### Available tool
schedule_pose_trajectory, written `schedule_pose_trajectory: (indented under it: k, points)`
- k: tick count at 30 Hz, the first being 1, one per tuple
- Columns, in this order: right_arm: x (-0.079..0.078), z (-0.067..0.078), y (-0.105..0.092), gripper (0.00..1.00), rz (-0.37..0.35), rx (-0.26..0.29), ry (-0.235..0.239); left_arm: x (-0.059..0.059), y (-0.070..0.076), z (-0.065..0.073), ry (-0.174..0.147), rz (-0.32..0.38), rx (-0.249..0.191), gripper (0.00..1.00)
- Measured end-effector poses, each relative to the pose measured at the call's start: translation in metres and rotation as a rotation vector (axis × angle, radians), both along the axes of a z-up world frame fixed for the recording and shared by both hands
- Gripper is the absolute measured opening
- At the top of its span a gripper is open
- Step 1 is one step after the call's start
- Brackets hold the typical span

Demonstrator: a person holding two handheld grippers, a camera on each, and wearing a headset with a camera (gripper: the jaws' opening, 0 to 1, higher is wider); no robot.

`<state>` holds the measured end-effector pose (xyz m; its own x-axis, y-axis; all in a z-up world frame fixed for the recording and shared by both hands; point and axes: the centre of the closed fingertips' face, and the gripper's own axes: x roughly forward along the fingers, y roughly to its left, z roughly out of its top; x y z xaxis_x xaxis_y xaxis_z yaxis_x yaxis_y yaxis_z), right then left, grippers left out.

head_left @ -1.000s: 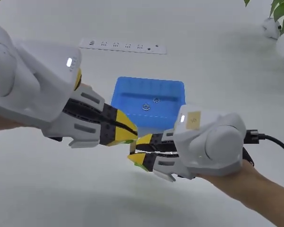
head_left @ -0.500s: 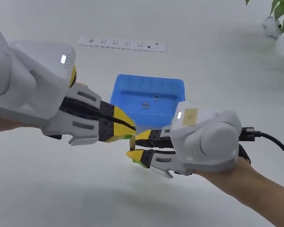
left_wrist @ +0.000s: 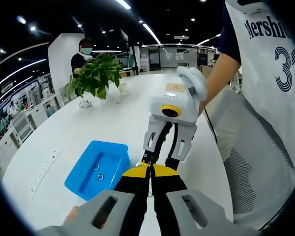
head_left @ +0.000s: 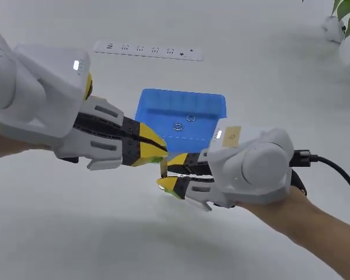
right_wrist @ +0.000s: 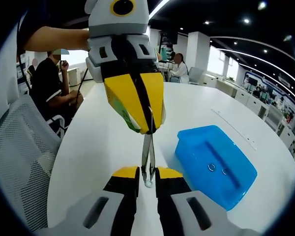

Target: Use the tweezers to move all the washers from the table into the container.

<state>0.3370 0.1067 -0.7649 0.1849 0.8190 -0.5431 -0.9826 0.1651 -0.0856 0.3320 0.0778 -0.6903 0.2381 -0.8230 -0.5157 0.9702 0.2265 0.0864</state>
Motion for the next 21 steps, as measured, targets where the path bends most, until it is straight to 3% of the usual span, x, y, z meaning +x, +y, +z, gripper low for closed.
schedule_pose_trajectory:
  k: [6, 12, 13, 21]
  points:
    - [0.0, -0.004, 0.001, 0.14, -0.001, -0.002, 0.009, 0.0, 0.002, -0.004, -0.005, -0.007, 0.006, 0.05]
    - [0.001, -0.007, 0.002, 0.14, -0.002, -0.001, 0.017, -0.001, 0.003, -0.011, 0.018, -0.003, -0.004, 0.05]
    - [0.001, -0.008, 0.002, 0.14, -0.001, -0.003, 0.017, 0.0, 0.003, -0.013, 0.008, -0.004, 0.004, 0.05]
    - [-0.001, -0.013, 0.002, 0.14, 0.0, -0.007, 0.032, 0.0, 0.005, -0.015, 0.023, -0.001, -0.007, 0.05]
